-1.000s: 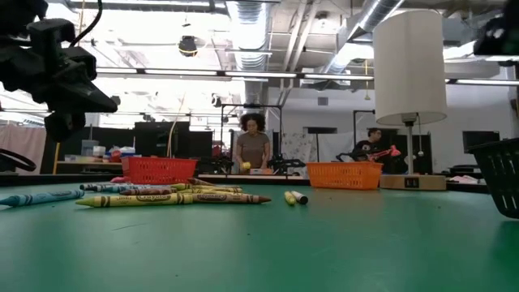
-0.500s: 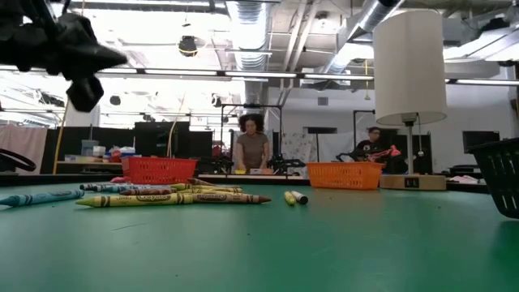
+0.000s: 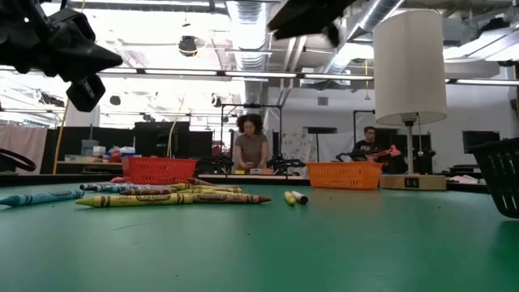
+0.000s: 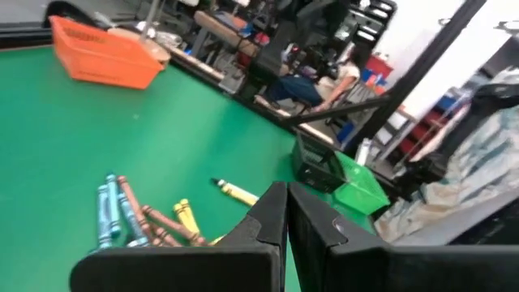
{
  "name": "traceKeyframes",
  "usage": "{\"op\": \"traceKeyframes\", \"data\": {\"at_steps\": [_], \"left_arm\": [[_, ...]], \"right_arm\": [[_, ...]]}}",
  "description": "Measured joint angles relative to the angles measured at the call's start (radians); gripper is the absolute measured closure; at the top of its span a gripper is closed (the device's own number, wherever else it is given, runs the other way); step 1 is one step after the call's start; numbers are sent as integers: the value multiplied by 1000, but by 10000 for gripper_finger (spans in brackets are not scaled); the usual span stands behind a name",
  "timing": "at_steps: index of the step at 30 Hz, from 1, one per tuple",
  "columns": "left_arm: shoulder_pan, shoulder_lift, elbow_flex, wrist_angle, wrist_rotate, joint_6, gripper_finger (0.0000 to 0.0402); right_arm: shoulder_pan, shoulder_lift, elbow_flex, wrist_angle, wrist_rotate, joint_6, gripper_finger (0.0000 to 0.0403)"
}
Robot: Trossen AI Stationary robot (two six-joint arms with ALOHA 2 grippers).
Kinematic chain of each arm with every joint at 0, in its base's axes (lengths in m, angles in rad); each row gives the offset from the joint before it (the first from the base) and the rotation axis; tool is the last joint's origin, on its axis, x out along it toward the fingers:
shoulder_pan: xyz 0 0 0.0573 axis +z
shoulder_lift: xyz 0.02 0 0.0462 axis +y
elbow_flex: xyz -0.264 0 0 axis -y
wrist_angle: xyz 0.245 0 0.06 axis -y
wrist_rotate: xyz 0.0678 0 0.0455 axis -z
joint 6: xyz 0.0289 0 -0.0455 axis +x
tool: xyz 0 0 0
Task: Sort crayons
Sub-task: Put the brown crayon into the red bin
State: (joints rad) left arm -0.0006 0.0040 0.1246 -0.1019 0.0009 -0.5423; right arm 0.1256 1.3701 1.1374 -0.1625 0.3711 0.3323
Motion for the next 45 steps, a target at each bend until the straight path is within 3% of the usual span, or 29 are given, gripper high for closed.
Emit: {"op": "traceKeyframes", "data": {"at_steps": [8, 16, 20, 26, 30, 37, 45], "left_arm": [[0, 0, 0, -42, -39, 0, 401], [0, 0, 0, -45, -59, -4, 401], [0, 0, 0, -48, -58, -22, 402], [0, 1, 0, -73, -60, -27, 401], [0, 0, 0, -77, -60, -14, 402], [0, 0, 0, -114, -61, -11, 401], [0, 0, 0, -135, -68, -7, 402]], "right_arm": [[-86, 223, 55, 136, -197, -176, 315], [-155, 417, 213, -1, -416, -352, 314], [-160, 500, 318, -104, -499, -505, 294], [-159, 622, 487, -358, -508, -732, 230], [-155, 683, 567, -420, -507, -900, 203], [-144, 779, 645, -439, -505, -1076, 212], [-168, 797, 657, -431, -495, -1128, 227]]}}
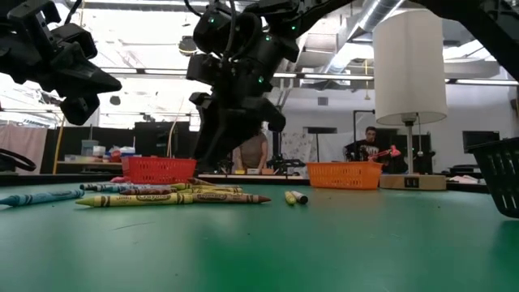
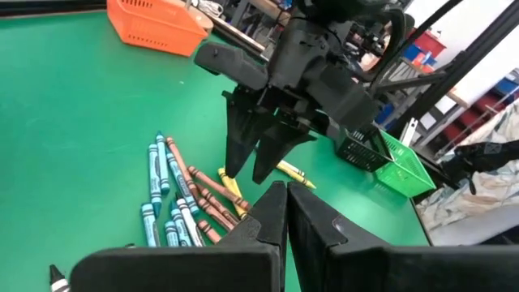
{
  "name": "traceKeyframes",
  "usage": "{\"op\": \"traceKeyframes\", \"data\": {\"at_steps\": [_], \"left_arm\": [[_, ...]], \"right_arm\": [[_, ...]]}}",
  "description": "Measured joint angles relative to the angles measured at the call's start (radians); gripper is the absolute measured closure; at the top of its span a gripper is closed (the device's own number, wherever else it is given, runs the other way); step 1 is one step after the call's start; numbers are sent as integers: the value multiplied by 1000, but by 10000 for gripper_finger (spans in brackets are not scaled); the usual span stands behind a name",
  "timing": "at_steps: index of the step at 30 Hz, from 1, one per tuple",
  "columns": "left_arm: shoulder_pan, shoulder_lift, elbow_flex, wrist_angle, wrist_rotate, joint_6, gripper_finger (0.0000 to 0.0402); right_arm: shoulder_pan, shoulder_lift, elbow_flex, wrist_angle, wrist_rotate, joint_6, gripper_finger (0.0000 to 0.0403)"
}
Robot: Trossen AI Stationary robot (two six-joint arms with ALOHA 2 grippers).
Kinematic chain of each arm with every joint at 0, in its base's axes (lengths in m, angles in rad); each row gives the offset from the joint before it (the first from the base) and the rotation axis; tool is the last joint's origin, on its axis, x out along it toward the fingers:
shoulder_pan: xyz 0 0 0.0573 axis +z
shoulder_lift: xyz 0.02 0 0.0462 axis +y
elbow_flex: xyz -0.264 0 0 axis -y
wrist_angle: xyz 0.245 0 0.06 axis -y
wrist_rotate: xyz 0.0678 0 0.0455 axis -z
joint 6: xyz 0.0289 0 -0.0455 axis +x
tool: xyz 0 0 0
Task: Sort crayons
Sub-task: Put the brown crayon into the red bin
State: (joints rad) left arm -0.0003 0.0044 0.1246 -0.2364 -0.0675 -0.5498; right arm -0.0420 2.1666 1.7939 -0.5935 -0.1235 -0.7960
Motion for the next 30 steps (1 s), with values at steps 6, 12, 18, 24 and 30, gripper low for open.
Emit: {"op": "traceKeyframes", "data": {"at_steps": [6, 12, 18, 24, 30], "left_arm": [[0, 0, 0, -1, -21, 8, 401], [0, 0, 0, 0, -20, 7, 402], [0, 0, 0, 1, -23, 0, 401], [0, 0, 0, 0, -26, -3, 402], [0, 0, 0, 0, -27, -4, 401]], "right_arm": [[-26, 13, 1, 1, -2, -66, 231], [-20, 46, 0, 3, -2, -93, 231], [-23, 68, 0, -7, 29, -91, 237], [-24, 77, 0, -25, 38, -89, 272], [-25, 77, 0, -34, 42, -66, 311]]}}
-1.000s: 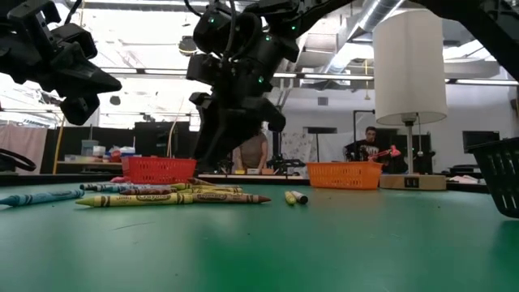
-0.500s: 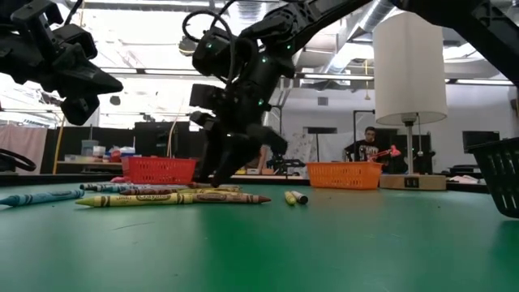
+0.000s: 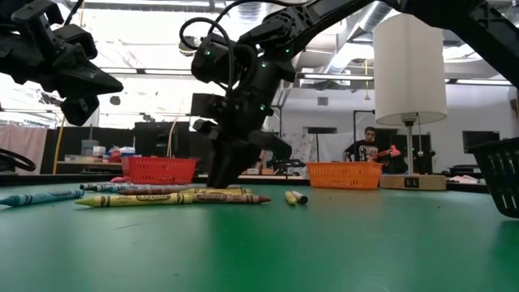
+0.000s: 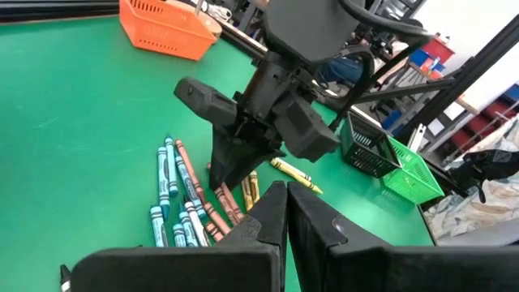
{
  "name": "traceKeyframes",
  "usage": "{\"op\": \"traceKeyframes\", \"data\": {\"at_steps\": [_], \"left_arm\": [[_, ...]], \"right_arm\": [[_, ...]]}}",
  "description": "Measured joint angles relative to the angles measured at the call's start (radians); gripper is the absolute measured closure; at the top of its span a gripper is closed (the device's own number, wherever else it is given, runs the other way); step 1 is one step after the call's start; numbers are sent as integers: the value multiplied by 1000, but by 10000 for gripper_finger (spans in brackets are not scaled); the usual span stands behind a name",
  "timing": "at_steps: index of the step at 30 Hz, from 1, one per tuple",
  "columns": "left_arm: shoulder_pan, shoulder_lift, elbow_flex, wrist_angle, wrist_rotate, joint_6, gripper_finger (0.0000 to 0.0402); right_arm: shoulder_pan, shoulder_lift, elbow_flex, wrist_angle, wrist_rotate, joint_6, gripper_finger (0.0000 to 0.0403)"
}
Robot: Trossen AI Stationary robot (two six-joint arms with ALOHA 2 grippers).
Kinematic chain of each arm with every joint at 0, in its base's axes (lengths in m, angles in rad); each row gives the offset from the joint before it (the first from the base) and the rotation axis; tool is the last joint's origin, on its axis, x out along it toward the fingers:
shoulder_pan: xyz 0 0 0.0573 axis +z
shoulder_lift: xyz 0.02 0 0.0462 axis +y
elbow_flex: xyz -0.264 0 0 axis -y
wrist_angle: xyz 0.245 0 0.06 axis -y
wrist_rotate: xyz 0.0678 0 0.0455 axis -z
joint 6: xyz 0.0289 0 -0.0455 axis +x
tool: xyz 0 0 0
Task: Sort crayons
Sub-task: Put the brown crayon into the red bin
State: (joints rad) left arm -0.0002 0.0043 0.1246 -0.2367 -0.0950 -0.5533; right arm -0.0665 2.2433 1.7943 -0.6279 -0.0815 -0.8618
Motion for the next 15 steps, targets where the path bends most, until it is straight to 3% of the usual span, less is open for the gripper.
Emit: {"op": "traceKeyframes", "data": {"at_steps": [11, 15], "left_arm": [[0, 0, 0, -2, -22, 0, 402], [0, 0, 0, -5, -22, 0, 401]], "right_arm": [[-2, -2, 0, -11, 8, 87, 393], [-3, -2, 0, -18, 9, 122, 398]]}}
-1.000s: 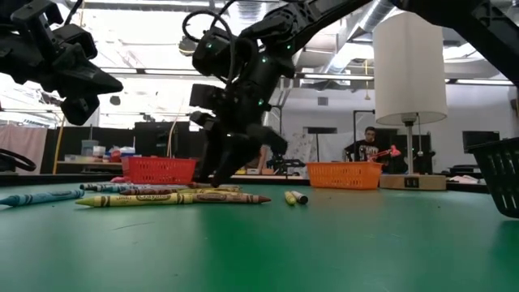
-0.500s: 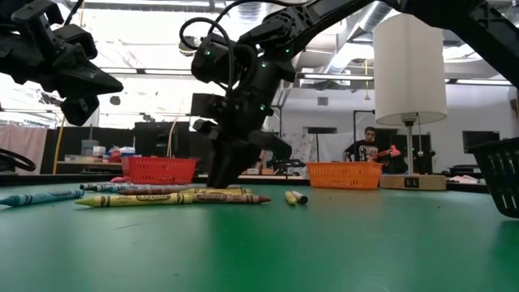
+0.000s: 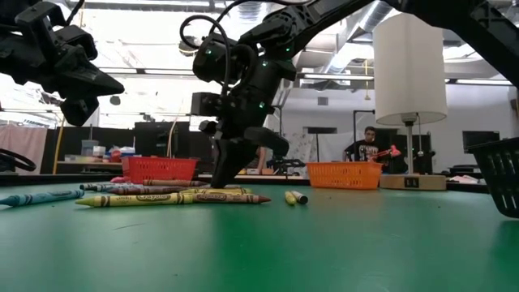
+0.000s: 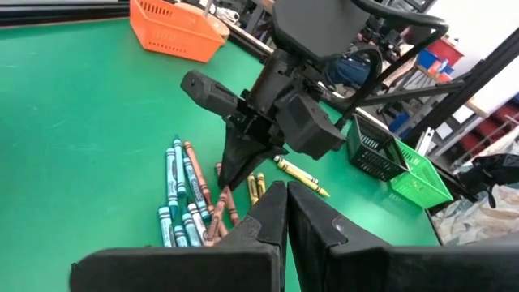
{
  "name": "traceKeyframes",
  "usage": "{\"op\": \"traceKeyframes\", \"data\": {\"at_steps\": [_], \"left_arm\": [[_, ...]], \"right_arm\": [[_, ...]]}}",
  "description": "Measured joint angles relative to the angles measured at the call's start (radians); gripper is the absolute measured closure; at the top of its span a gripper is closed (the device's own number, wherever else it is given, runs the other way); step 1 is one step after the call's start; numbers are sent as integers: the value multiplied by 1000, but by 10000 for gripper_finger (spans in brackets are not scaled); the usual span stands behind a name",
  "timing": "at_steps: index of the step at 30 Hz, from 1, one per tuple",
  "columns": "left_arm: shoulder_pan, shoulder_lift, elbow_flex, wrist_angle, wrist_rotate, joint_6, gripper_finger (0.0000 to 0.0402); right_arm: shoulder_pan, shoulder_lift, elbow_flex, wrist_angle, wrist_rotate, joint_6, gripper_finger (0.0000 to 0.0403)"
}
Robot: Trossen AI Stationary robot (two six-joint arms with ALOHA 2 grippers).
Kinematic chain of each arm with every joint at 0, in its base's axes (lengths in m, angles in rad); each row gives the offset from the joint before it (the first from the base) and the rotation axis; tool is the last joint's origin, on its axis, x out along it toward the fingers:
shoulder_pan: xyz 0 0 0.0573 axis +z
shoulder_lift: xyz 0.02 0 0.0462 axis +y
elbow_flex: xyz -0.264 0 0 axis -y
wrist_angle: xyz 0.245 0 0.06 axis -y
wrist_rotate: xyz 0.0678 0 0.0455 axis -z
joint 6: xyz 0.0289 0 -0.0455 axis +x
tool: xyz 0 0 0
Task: Sort crayons
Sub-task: Put the brown crayon into the red bin
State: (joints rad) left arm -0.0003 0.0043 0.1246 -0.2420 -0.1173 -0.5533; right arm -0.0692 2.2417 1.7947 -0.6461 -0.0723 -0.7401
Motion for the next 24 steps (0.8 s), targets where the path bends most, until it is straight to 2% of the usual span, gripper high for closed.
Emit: {"op": "traceKeyframes", "data": {"at_steps": [6, 15, 20, 24], "left_arm": [[0, 0, 0, 0, 0, 1, 401], [0, 0, 0, 0, 0, 8, 402], [0, 0, 0, 0, 0, 8, 402], [0, 0, 0, 0, 0, 19, 401]], "right_arm": [[0, 1, 7, -13, 1, 14, 400], [-29, 5, 176, -93, -63, 110, 402], [-75, 5, 262, -24, -51, 197, 402], [-121, 4, 280, 133, 16, 305, 403]]}}
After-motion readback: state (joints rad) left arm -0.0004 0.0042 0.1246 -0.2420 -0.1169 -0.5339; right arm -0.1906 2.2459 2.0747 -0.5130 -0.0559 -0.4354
